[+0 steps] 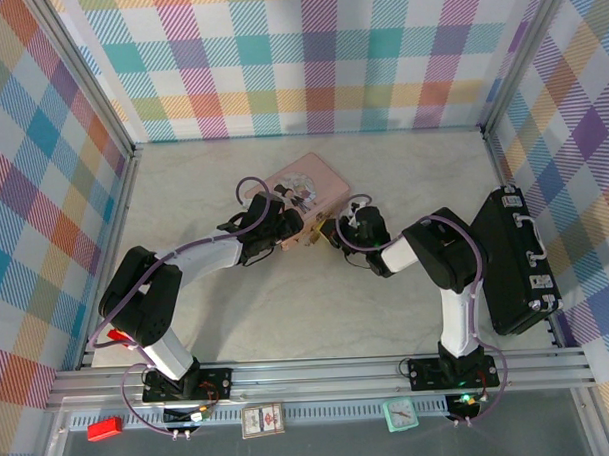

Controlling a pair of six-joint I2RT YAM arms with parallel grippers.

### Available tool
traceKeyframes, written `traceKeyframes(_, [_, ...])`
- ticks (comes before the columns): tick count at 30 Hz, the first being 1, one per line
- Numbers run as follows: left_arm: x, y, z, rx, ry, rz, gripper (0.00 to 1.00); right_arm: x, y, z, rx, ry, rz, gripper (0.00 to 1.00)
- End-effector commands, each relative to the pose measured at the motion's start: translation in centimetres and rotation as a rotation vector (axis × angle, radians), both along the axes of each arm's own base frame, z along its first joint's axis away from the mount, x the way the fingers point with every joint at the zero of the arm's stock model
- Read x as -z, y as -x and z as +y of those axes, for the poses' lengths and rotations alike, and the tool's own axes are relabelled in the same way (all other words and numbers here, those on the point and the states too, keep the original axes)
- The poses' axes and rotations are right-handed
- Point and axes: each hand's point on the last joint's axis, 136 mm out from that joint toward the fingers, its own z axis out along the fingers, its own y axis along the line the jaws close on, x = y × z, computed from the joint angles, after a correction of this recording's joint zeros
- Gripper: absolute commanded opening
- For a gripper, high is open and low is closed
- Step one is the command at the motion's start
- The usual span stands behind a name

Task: Unlock the padlock with the key

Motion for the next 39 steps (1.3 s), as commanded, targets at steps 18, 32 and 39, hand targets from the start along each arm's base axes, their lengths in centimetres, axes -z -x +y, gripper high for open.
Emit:
traceKeyframes(18, [3.3, 1.5, 1.6, 0.024, -0.087, 0.11, 0.79, -5.6, -1.0, -4.6, 0.09, 0.093, -0.145, 0.0])
traceKeyframes(32, [3.0, -2.6, 5.4, 0.008, -0.16, 0.09, 0.81, -6.3, 6.7, -5.8, -0.167, 0.309, -0.124, 0.0])
traceKeyframes(39, [1.4, -3.3, 8.2, -0.036, -0.126, 0.087, 0.82, -4.8, 10.8, -5.7, -0.247, 0.339, -0.075, 0.0])
